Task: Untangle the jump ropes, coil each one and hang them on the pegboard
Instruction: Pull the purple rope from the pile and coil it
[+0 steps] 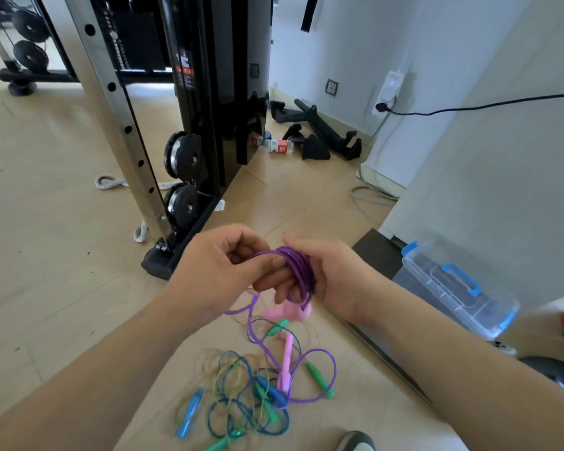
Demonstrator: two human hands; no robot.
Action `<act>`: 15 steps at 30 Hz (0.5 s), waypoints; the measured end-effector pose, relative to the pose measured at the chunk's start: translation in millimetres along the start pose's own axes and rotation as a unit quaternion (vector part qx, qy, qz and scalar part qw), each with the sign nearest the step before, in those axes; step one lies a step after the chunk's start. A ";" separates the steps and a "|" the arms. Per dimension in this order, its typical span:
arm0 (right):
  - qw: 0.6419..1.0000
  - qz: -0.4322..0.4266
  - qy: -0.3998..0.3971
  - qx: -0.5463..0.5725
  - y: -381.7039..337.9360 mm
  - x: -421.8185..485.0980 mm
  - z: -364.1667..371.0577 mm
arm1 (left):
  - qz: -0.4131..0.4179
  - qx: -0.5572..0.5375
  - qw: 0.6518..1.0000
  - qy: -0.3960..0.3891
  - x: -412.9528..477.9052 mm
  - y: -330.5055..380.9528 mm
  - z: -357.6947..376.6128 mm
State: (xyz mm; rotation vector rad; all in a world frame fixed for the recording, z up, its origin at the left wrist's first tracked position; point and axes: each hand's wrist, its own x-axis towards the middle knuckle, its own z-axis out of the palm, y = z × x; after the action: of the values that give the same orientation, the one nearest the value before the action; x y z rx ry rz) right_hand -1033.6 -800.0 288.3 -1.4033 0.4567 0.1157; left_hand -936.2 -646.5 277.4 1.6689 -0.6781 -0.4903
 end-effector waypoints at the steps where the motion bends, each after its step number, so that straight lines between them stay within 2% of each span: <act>1: 1.000 0.002 -0.018 0.022 -1.2 -0.9 -0.9 | 0.001 -0.011 1.000 -0.007 3.7 -1.5 0.2; 6: 0.992 -0.003 -0.019 0.123 -6.0 -6.4 -10.8 | -0.002 0.003 1.000 -0.030 14.4 -10.2 0.6; 10: 0.992 0.024 -0.048 0.110 -4.9 -16.2 -10.2 | 0.007 0.084 0.996 -0.030 11.2 -27.0 10.1; 12: 0.992 0.031 -0.024 0.123 -6.3 -18.0 -9.1 | -0.007 0.114 0.993 -0.022 4.6 -33.2 21.4; 15: 0.972 0.018 0.078 0.219 -7.9 -13.8 -10.4 | -0.006 0.187 0.981 -0.043 -9.4 -36.8 38.2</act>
State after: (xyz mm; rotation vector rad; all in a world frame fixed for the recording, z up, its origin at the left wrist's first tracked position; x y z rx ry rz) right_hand -1045.9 -808.8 299.8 -0.9725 0.5976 -0.0647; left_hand -961.8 -663.7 233.2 2.0128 -0.8644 -0.4644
